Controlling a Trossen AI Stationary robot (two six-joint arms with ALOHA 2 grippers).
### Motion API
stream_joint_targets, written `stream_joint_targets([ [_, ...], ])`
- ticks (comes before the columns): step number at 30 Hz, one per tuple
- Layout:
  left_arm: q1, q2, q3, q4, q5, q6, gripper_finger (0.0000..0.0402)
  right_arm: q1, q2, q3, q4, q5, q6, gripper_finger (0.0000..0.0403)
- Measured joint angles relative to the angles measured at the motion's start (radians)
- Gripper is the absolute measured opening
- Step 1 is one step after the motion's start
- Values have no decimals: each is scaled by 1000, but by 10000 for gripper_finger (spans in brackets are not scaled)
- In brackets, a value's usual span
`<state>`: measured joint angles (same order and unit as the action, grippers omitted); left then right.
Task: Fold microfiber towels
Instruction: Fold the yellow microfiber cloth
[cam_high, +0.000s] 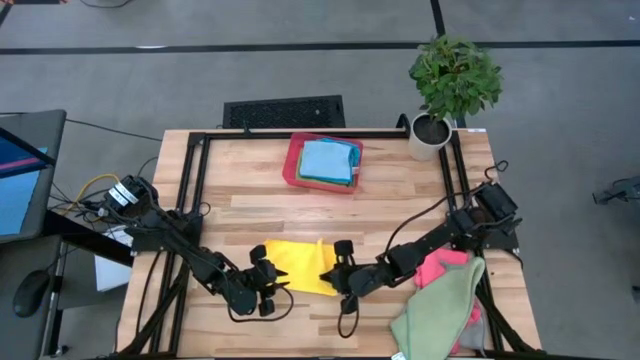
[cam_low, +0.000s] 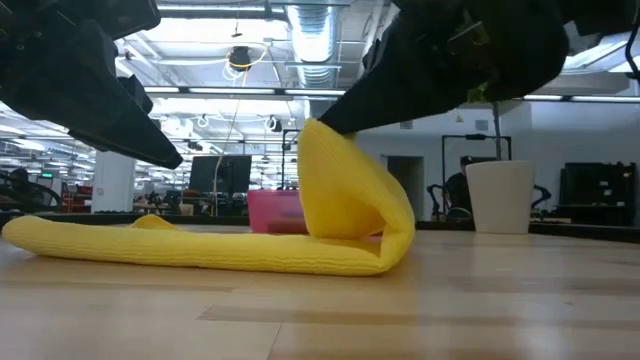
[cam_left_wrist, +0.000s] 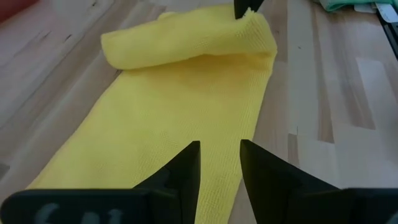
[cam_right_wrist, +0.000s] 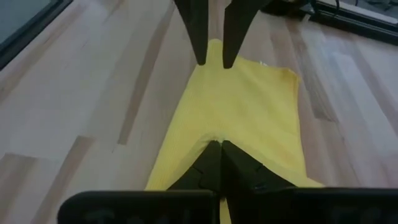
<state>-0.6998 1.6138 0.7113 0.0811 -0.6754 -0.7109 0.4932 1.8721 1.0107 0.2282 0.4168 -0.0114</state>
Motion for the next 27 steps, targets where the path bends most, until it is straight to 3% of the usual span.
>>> stream_joint_targets([
  [5,0,0,0,0,-3,0,105,-8,0,0,-3,-52,2,57],
  [19,0,0,0,12,-12,-16,105,-48,-8,9,13,-54,11,210],
  [25,0,0,0,52,-5,-9,105,-15,7,13,20,-43,88,214],
  [27,0,1,0,109,-50,28,105,-2,31,8,10,-26,103,207],
])
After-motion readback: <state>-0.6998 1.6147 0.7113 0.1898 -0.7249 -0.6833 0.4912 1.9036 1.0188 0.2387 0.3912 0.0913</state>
